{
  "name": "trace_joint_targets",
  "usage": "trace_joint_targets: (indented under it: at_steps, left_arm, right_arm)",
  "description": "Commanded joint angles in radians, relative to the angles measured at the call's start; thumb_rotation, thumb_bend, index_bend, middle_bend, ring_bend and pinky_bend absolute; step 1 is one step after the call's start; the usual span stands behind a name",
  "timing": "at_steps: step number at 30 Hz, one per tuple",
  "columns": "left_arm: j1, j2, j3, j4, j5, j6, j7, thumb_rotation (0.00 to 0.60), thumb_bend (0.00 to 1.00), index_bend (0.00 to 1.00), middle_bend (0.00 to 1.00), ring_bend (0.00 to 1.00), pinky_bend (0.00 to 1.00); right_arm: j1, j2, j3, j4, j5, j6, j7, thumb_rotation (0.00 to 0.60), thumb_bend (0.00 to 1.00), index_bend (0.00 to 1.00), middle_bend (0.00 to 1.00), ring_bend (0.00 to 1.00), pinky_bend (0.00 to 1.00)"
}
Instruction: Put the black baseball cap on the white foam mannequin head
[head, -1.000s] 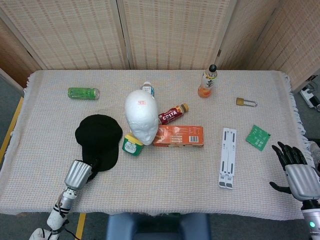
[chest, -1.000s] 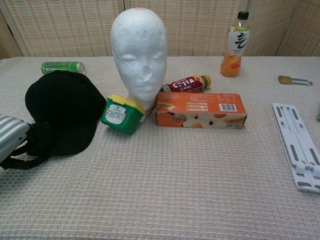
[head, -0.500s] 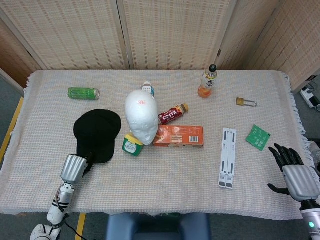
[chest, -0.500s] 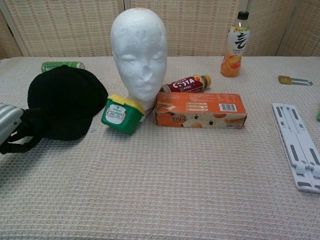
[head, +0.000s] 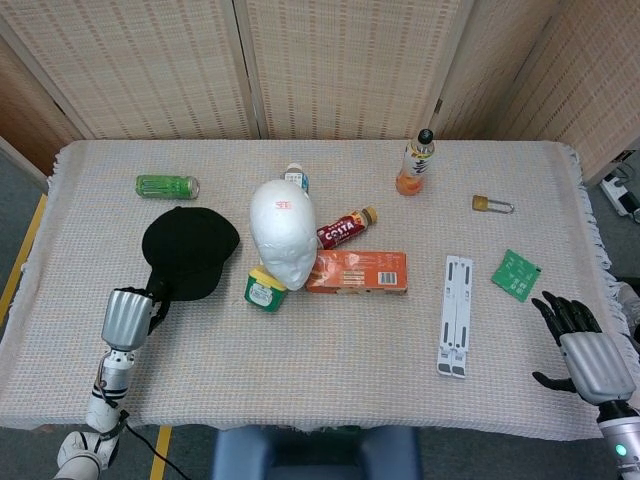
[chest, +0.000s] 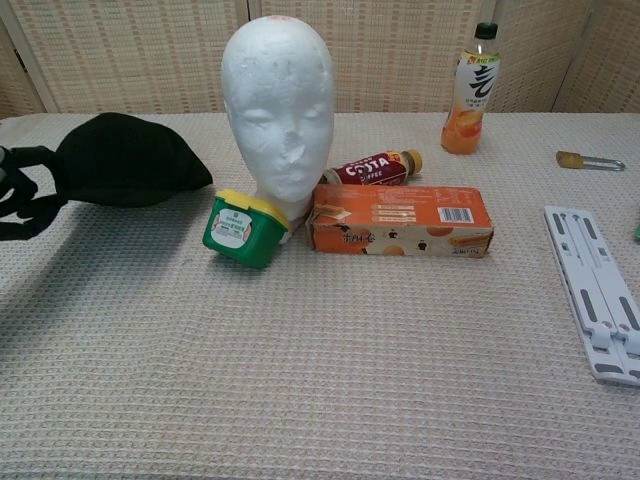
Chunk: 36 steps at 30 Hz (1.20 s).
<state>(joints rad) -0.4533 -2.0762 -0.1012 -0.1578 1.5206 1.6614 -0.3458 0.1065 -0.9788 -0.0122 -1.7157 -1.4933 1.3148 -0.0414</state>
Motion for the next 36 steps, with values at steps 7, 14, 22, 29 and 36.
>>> trace_joint_targets:
  at_steps: [7, 14, 22, 29, 36]
  left_arm:
    - [-0.095, 0.076, -0.058, -0.056, -0.039, 0.124, 0.015, 0.600, 0.54, 0.70, 1.00, 1.00, 1.00]
    - [-0.191, 0.148, -0.090, -0.139, -0.039, 0.194, 0.076, 0.600, 0.55, 0.70, 1.00, 1.00, 1.00]
    - [-0.339, 0.235, -0.132, -0.345, -0.009, 0.237, 0.238, 0.600, 0.55, 0.70, 1.00, 1.00, 1.00]
    - [-0.439, 0.271, -0.149, -0.550, 0.040, 0.214, 0.407, 0.600, 0.55, 0.70, 1.00, 1.00, 1.00]
    - [-0.458, 0.235, -0.111, -0.658, 0.105, 0.199, 0.515, 0.600, 0.54, 0.70, 1.00, 1.00, 1.00]
  right_arm:
    - [0.000, 0.022, -0.006, -0.016, -0.008, -0.001, 0.021, 0.600, 0.00, 0.00, 0.00, 0.00, 0.00]
    - [-0.003, 0.041, -0.010, -0.027, -0.015, 0.004, 0.043, 0.600, 0.00, 0.00, 0.00, 0.00, 0.00]
    - [-0.005, 0.059, -0.013, -0.038, -0.021, 0.007, 0.067, 0.600, 0.00, 0.00, 0.00, 0.00, 0.00]
    - [-0.008, 0.075, -0.005, -0.034, -0.011, 0.016, 0.100, 0.600, 0.00, 0.00, 0.00, 0.00, 0.00]
    - [-0.013, 0.094, 0.002, -0.027, -0.008, 0.029, 0.143, 0.600, 0.00, 0.00, 0.00, 0.00, 0.00]
